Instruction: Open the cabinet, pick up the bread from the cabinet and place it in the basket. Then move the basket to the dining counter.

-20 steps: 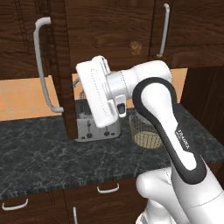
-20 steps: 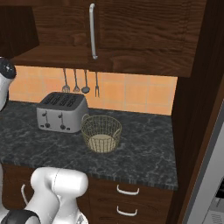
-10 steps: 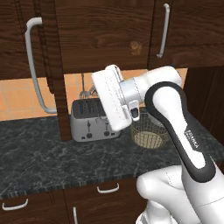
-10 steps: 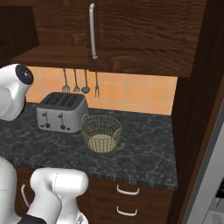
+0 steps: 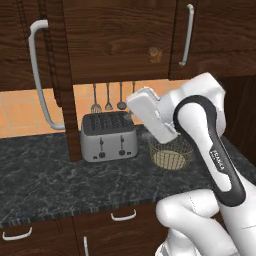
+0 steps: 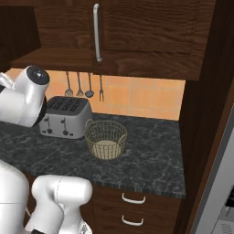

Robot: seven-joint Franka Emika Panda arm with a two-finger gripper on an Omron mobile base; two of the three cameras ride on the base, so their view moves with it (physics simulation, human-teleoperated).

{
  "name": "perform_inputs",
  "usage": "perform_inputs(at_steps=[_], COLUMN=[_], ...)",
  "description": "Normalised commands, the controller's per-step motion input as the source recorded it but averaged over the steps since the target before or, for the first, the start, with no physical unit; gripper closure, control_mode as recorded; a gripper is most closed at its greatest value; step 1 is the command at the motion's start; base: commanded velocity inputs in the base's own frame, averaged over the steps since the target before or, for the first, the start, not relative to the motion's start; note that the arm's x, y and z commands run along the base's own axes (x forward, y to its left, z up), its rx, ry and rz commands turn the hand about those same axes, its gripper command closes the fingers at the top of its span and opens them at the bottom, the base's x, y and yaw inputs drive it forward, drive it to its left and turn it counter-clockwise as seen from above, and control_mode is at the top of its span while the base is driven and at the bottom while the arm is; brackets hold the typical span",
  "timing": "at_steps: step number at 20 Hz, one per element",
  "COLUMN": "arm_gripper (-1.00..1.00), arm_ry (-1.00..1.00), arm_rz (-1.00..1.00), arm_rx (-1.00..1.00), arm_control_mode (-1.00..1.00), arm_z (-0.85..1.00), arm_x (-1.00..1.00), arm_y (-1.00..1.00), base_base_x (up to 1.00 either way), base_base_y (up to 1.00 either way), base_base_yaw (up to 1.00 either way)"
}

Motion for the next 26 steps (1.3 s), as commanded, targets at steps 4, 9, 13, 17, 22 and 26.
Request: perform_inputs(at_steps=[4,9,13,17,22,26], arm_gripper=[-1.0,-1.0,-1.0,-1.0,-1.0,-1.0], arm_ry=[-0.37,-0.34,-0.31,-0.3,-0.21,0.0], arm_rz=[0.0,0.0,-0.03,-0.04,-0.03,-0.03], arm_rx=[-0.67,-0.52,-0.43,-0.16,-0.02,0.0], arm_control_mode=[-1.0,-1.0,-1.0,-1.0,-1.0,-1.0], arm_z=[-0.11,0.39,0.78,0.96,0.95,0.01], arm_x=[0.56,0.55,0.09,-0.04,-0.01,0.19], arm_y=[-0.7,-0.66,-0.48,-0.45,-0.52,-0.86], base_base_x=[0.0,0.0,0.0,0.0,0.0,0.0], base_base_y=[0.0,0.0,0.0,0.0,0.0,0.0], base_base_yaw=[0.0,0.0,0.0,0.0,0.0,0.0])
